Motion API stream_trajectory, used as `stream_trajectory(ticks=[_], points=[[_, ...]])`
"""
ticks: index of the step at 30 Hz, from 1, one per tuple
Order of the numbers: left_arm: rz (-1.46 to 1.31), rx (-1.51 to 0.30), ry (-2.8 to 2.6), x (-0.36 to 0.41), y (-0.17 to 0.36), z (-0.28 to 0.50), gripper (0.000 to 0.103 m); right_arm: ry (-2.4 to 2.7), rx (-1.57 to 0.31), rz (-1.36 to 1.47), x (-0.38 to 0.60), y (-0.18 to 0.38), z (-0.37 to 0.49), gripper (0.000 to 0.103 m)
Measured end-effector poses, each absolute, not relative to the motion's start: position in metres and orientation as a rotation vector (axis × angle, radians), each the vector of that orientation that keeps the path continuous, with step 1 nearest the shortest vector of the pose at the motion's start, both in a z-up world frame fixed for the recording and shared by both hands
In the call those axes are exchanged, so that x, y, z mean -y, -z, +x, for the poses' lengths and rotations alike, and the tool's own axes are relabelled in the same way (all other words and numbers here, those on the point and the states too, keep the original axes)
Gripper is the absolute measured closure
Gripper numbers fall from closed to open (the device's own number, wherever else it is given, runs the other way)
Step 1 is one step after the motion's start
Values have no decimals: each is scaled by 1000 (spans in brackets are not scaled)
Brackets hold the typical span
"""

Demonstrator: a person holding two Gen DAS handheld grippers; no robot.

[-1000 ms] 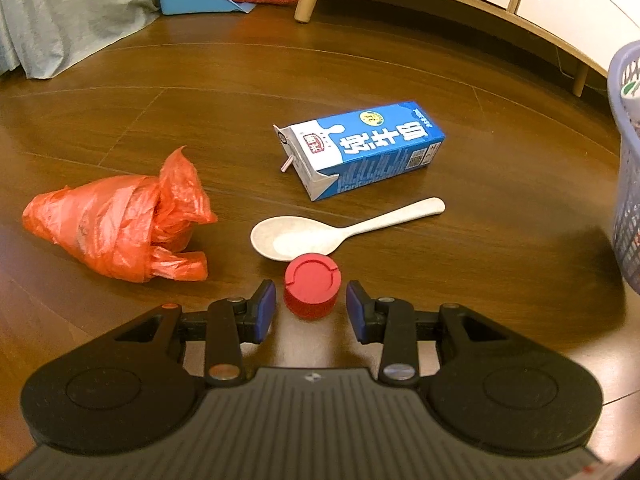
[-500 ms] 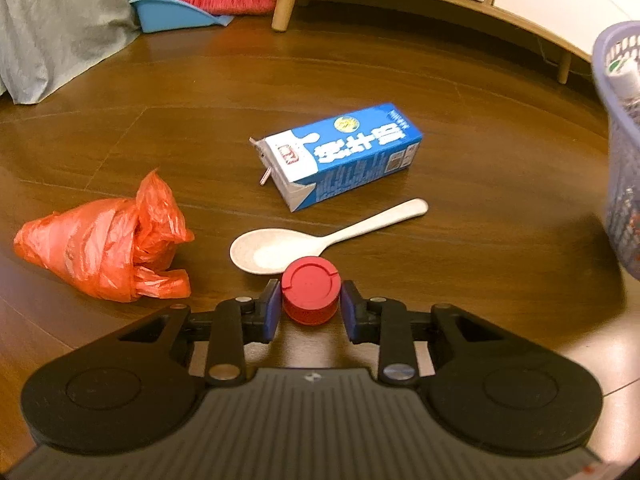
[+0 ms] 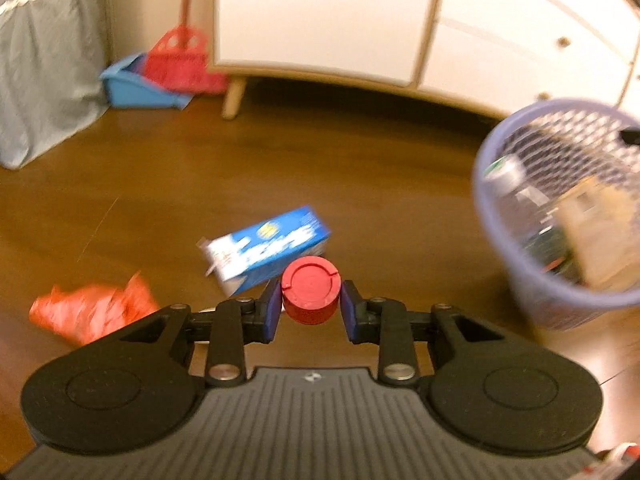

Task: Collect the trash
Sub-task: 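Carry the red cap with the left gripper into the wastebasket and release, then move the open left gripper to the orange plastic bag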

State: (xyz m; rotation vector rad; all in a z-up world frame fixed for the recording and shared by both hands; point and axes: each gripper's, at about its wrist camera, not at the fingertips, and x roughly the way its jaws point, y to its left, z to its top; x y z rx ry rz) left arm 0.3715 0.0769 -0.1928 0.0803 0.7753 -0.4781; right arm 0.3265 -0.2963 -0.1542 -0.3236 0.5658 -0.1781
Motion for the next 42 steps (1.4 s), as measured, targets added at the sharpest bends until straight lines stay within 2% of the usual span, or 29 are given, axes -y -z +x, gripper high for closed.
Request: stream_trajectory(ticks=[10, 23, 25, 29, 42], points=[[38, -674, 692, -6, 138, 349, 77, 191, -572, -304, 298, 155, 320, 93], [-17, -697, 801, 43, 132, 348, 77, 202, -577, -288, 298, 156, 315, 93], [-16, -715, 802, 49, 136, 350, 71, 204, -578, -285, 299, 155, 313, 93], [-22, -729, 797, 48, 141, 349, 68, 208, -581, -283, 301, 156, 311, 93], [-61, -731, 702, -3, 141, 354, 68, 228, -590, -272, 300, 156, 308, 93]])
